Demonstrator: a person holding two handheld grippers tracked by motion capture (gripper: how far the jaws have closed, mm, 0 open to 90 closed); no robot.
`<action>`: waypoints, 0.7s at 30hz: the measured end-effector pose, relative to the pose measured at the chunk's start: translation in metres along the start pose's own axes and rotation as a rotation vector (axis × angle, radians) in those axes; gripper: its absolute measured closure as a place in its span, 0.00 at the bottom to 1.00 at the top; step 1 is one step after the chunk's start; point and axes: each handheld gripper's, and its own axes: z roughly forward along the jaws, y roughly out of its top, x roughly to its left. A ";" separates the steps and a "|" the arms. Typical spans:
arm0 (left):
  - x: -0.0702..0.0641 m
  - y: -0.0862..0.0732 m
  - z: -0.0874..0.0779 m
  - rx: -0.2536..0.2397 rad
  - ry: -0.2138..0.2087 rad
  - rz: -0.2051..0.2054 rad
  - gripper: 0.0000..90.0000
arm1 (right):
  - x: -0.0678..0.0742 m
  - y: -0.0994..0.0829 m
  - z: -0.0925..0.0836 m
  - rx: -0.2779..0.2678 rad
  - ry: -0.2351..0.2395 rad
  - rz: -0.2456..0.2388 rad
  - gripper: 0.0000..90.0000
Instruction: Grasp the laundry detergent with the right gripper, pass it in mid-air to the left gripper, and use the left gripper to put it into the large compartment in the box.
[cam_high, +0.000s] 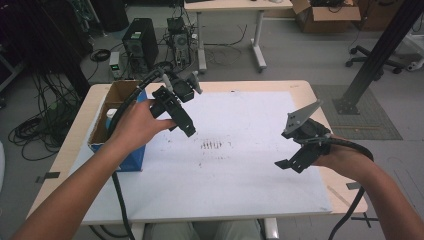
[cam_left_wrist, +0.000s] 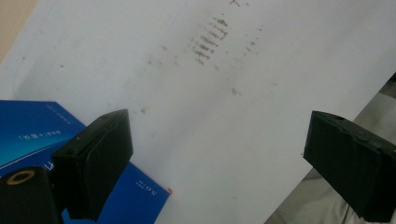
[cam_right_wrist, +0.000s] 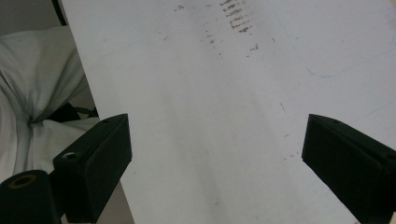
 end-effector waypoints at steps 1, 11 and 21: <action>-0.001 0.001 0.001 0.001 -0.005 0.008 0.09 | 0.000 0.001 0.000 0.001 0.000 -0.002 0.09; -0.014 0.009 0.007 0.011 -0.019 0.107 0.09 | 0.001 0.006 0.004 0.019 0.009 -0.001 0.09; -0.022 0.015 0.011 0.021 -0.024 0.167 0.10 | 0.000 0.013 0.005 0.031 0.012 -0.014 0.09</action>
